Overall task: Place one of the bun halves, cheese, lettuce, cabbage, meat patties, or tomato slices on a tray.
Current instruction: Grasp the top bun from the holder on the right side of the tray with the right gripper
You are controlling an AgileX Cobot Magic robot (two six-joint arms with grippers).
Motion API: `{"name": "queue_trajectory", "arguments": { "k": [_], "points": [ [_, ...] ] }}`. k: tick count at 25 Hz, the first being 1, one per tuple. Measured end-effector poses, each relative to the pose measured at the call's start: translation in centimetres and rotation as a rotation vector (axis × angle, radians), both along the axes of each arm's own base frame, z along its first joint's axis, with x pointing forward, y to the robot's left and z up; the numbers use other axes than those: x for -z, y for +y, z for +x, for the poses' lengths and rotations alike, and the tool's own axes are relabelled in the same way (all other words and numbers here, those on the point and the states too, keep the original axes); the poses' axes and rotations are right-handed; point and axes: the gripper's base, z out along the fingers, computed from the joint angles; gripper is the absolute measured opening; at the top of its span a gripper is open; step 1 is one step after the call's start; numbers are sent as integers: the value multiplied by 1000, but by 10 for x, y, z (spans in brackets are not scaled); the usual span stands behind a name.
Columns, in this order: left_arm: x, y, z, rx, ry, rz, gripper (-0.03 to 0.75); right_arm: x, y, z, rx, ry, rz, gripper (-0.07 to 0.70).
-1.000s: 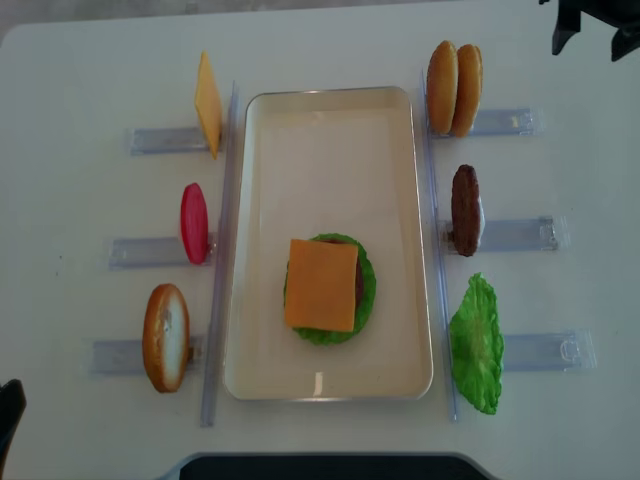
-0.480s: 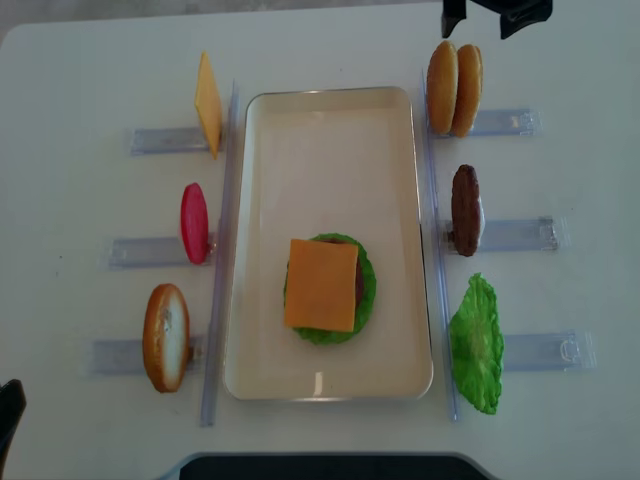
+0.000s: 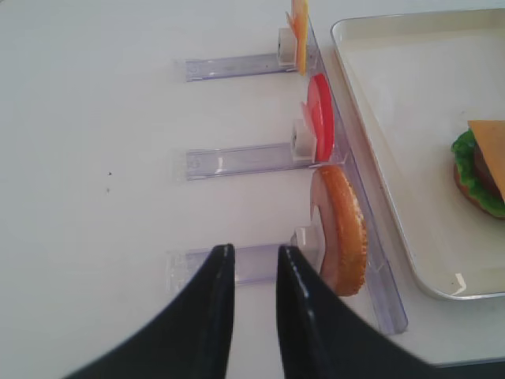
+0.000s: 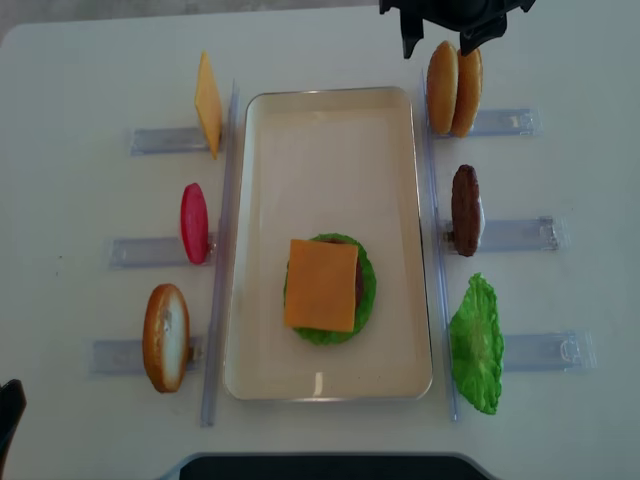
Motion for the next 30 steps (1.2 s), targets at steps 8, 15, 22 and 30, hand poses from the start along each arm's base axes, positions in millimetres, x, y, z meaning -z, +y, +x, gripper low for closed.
{"name": "queue_trajectory", "arguments": {
  "k": [8, 15, 22, 30],
  "points": [
    [0, 0, 0, 0, 0, 0, 141, 24, -5, 13, -2, 52, -40, 534],
    [0, 0, 0, 0, 0, 0, 141, 28, -13, 22, 15, 25, -38, 534],
    [0, 0, 0, 0, 0, 0, 141, 28, -11, 24, 15, 10, -11, 534],
    [0, 0, 0, 0, 0, 0, 140, 28, -9, 23, 17, 19, 21, 534]
  ]
}}
